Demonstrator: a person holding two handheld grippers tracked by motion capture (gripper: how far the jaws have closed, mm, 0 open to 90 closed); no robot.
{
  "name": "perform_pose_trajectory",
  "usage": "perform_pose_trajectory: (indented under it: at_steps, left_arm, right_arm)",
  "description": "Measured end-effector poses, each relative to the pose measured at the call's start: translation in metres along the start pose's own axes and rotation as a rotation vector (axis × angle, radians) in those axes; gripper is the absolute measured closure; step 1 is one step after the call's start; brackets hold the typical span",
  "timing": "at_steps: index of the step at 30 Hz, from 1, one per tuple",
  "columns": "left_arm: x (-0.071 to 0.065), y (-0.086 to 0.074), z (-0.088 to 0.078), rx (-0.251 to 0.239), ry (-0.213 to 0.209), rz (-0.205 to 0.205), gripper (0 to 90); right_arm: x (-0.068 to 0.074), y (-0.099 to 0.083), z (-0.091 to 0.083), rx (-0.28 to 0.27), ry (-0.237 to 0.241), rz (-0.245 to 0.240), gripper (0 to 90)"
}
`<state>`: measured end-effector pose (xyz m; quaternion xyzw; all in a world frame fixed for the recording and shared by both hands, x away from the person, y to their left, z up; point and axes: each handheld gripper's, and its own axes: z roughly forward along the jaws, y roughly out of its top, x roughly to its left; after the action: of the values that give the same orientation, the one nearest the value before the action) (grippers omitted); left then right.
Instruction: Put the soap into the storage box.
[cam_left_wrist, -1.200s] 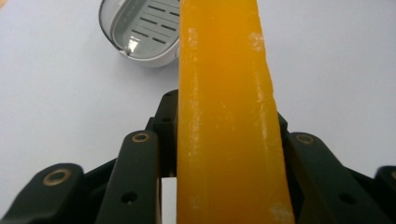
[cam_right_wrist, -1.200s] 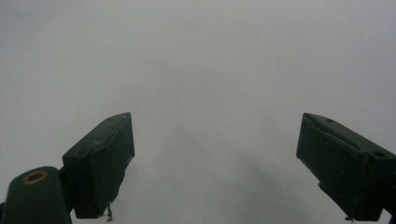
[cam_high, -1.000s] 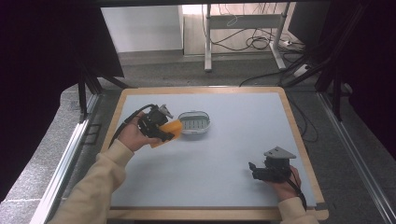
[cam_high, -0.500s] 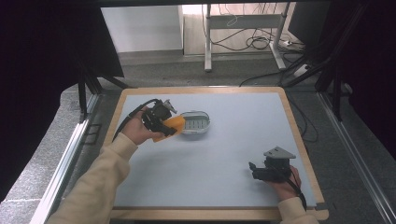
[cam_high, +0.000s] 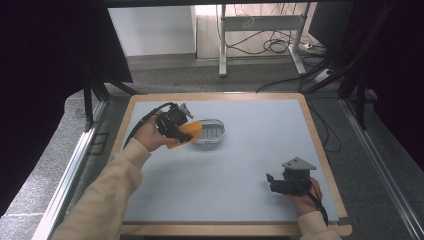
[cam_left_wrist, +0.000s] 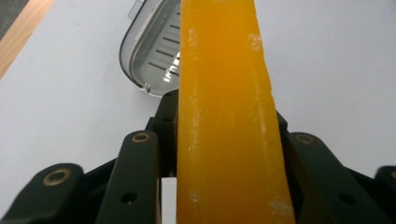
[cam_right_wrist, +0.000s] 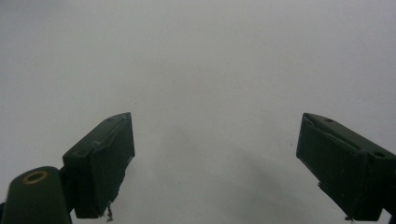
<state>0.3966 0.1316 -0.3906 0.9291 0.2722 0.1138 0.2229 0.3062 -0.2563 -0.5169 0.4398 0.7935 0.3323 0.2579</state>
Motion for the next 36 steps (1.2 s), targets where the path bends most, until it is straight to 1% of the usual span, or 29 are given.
perform_pose_trajectory:
  at_steps: [6, 16, 20, 26, 31, 36]
  left_arm:
    - [0.001, 0.004, 0.003, -0.006, -0.007, 0.017, 61.8]
    - [0.009, 0.011, 0.013, -0.005, -0.029, 0.021, 61.8]
    - [0.012, 0.014, 0.015, -0.008, -0.030, 0.025, 61.8]
    - [0.016, 0.019, 0.018, -0.010, -0.030, 0.045, 61.8]
    - [0.018, 0.020, 0.021, -0.014, -0.040, 0.047, 61.8]
    - [0.023, 0.024, 0.028, -0.016, -0.044, 0.046, 61.8]
  right_arm:
    - [0.000, 0.000, 0.001, 0.000, 0.000, -0.002, 11.7]
    - [-0.001, -0.001, 0.001, 0.002, -0.001, -0.005, 11.7]
    - [-0.001, -0.001, 0.001, 0.002, -0.001, -0.006, 11.7]
    - [-0.002, -0.001, 0.001, 0.003, -0.002, -0.006, 11.7]
    - [-0.002, -0.001, 0.001, 0.004, -0.002, -0.006, 11.7]
    - [-0.002, -0.001, 0.002, 0.008, -0.001, -0.009, 11.7]
